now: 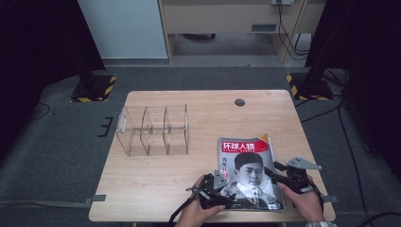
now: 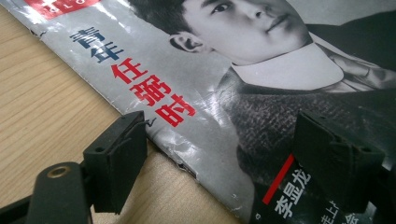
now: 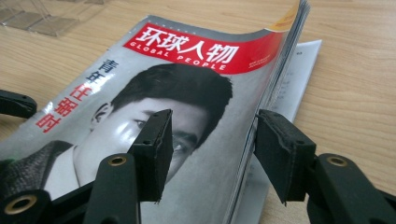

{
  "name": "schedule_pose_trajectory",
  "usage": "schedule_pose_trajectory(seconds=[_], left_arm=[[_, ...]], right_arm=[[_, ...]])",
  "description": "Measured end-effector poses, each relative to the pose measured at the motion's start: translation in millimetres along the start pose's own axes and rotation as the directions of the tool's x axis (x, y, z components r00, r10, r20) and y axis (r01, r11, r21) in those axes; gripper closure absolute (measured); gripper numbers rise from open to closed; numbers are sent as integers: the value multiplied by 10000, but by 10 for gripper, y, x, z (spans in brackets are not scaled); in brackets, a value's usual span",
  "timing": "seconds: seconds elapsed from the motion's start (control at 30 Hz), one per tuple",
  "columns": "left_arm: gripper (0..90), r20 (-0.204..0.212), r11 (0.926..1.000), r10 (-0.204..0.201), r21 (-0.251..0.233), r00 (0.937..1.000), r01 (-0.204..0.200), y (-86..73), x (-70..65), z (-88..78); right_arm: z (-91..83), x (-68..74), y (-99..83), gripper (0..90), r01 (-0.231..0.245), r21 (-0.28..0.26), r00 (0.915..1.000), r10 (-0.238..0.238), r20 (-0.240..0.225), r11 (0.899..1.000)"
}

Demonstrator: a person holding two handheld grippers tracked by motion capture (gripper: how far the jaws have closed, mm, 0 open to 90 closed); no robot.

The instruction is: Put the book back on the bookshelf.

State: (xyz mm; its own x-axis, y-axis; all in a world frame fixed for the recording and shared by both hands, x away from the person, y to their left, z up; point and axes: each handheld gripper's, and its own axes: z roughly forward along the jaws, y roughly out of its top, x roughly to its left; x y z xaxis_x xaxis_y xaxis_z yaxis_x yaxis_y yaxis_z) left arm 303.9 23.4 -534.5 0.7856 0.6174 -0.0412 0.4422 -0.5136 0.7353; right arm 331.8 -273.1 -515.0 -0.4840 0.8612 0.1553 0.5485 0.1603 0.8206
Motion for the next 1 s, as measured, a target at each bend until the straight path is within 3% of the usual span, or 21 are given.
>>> schedule_pose_trajectory(seconds=[0.27, 0.43, 0.73, 1.0], left_arm=[[173, 35, 10000, 90, -25, 10000, -90, 5, 3, 3], [170, -128, 9991, 403, -161, 9991, -405, 19, -23, 12], [165, 72, 9997, 223, -61, 9997, -222, 24, -1, 25], [164, 109, 9999, 131, -37, 9999, -131, 24, 8, 28]], right_arm=[[-10, 19, 6, 496, -27, -117, 9997, 24, -242, 9999], [-11, 20, 8, 496, 16, -116, 9997, -19, -261, 9999], [2, 35, 5, 458, 77, -57, 9997, -78, -217, 10000], [-4, 54, 10, 481, 95, -161, 9981, -104, -607, 9998]])
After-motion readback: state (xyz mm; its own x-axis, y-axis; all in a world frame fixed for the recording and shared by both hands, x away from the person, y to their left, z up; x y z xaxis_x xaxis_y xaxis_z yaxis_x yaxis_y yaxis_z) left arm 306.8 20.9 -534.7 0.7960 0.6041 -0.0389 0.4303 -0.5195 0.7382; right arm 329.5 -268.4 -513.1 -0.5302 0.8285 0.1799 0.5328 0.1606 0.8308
